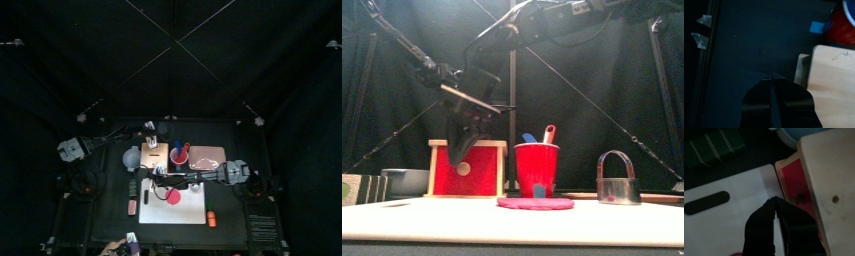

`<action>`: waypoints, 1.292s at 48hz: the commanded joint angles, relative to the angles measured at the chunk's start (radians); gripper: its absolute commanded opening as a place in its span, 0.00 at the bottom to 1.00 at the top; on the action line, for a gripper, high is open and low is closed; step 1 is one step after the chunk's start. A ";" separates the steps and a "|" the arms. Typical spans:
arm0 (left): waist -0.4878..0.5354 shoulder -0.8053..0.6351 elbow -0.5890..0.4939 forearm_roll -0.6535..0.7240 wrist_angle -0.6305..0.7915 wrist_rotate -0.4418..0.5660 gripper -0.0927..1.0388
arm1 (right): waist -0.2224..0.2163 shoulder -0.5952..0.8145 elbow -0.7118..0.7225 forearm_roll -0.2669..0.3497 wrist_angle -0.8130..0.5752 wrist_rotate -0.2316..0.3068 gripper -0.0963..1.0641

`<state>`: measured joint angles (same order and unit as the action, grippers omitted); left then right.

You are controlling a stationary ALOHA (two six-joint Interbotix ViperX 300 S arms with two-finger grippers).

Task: Get the cutter from the drawer then cut the dough then place the extra dough in the bowl
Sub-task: Cut the dough

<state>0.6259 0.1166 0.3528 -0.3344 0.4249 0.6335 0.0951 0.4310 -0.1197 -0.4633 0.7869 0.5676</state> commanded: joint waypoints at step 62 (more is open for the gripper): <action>-0.640 -0.434 0.518 -0.282 -0.996 -0.087 0.48 | 0.020 -0.643 0.796 0.176 -0.035 -0.184 0.86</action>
<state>-0.0015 -0.3114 0.8866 -0.6167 -0.5522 0.5522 0.1212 -0.2056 0.6888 -0.3053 0.7624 0.4142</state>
